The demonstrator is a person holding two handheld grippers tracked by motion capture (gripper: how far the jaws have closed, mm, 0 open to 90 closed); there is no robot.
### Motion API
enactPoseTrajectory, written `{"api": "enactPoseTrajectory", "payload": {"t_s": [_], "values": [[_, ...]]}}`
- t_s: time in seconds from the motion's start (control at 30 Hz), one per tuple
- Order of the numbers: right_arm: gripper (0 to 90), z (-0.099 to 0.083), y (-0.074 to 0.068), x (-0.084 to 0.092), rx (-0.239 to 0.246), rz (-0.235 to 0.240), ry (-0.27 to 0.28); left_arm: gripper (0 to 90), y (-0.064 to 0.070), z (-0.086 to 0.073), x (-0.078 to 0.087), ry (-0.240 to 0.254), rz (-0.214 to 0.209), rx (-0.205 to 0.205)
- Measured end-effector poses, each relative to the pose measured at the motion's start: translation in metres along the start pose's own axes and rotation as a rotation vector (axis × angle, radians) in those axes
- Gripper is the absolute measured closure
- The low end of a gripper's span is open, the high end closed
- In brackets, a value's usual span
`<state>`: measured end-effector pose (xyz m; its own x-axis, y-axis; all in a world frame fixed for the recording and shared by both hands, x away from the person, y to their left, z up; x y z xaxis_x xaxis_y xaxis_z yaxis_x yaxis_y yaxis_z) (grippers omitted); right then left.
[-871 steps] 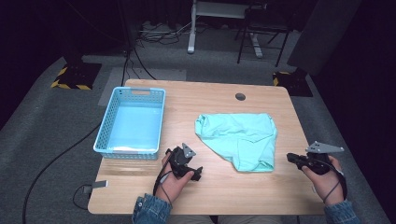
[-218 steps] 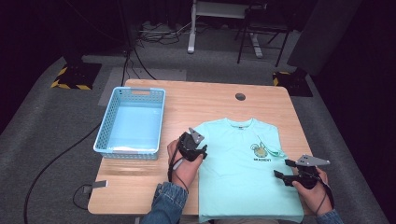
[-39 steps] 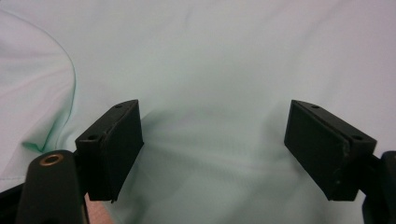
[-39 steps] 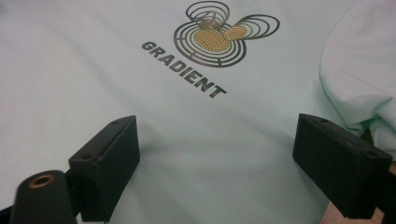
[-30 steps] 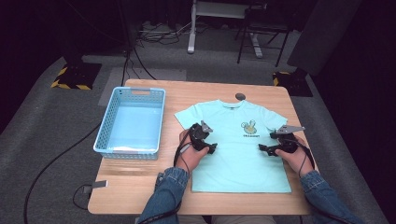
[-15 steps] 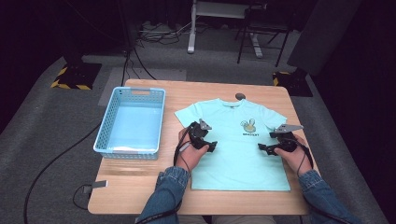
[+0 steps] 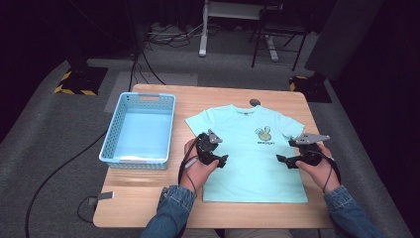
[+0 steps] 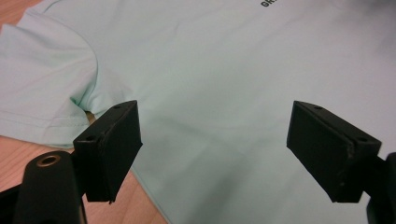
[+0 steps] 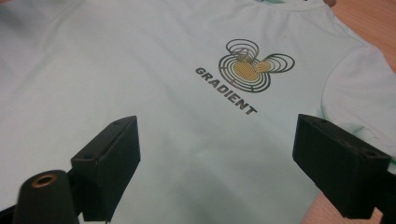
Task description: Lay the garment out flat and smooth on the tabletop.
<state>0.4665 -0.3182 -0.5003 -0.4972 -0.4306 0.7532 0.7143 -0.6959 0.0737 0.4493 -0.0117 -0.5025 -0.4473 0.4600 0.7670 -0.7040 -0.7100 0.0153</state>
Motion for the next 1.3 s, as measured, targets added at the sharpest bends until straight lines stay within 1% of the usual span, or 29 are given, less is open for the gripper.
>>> {"api": "enactPoseTrajectory", "payload": {"t_s": [0.03, 0.1, 0.13, 0.17, 0.27, 0.3, 0.4, 0.5, 0.6, 0.7, 0.83, 0.93, 1.17, 1.3], "values": [[15.1, 0.000, 0.000, 0.000, 0.000, 0.000, 0.000, 17.6, 0.000, 0.000, 0.000, 0.000, 0.000, 0.000], [15.0, 0.001, -0.002, 0.005, 0.004, -0.001, 0.002, 17.6, 0.001, 0.000, 0.007, 0.006, 0.006, -0.005], [15.0, 0.002, -0.003, 0.010, 0.006, -0.004, 0.004, 17.6, 0.003, 0.000, 0.013, 0.013, 0.013, -0.011], [15.0, 0.002, -0.003, 0.010, 0.006, -0.004, 0.004, 17.5, 0.003, 0.000, 0.013, 0.013, 0.013, -0.011], [15.0, 0.002, -0.003, 0.019, 0.010, -0.013, 0.008, 17.3, 0.006, -0.002, 0.023, 0.019, 0.019, -0.015], [15.0, 0.002, -0.003, 0.019, 0.010, -0.013, 0.008, 17.3, 0.006, -0.002, 0.023, 0.019, 0.019, -0.015], [15.0, 0.002, -0.004, 0.025, 0.013, -0.015, 0.009, 17.2, 0.008, -0.004, 0.031, 0.019, 0.028, -0.021], [15.0, 0.000, -0.006, 0.031, 0.014, -0.016, 0.008, 17.0, 0.009, -0.008, 0.038, 0.019, 0.034, -0.031], [15.0, -0.005, -0.008, 0.039, 0.012, -0.020, 0.011, 16.9, 0.009, -0.014, 0.046, 0.021, 0.045, -0.031], [15.0, -0.009, -0.008, 0.043, 0.008, -0.022, 0.009, 16.8, 0.008, -0.021, 0.053, 0.020, 0.058, -0.031], [14.9, -0.016, -0.009, 0.049, 0.001, -0.027, 0.007, 16.3, 0.005, -0.029, 0.060, 0.016, 0.070, -0.027], [14.9, -0.022, -0.011, 0.054, -0.004, -0.030, 0.004, 16.0, 0.002, -0.035, 0.063, 0.017, 0.075, -0.015], [14.8, -0.033, -0.011, 0.064, -0.017, -0.036, 0.001, 15.4, -0.001, -0.048, 0.069, 0.012, 0.088, -0.009], [14.8, -0.039, -0.012, 0.068, -0.025, -0.033, 0.000, 15.3, -0.004, -0.058, 0.071, 0.008, 0.091, -0.001]]}}
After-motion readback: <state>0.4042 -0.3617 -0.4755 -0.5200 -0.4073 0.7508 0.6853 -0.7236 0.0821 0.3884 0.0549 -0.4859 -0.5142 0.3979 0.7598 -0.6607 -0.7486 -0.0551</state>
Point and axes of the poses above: each handheld gripper's, and its own axes: x roughly backward along the jaws, z roughly out of its top, y roughly to its right, the point moved 6 cm from there along -x, roughly forward along the jaws, and after that the axes turned 7 degrees about -y, right-handed, at the moved point
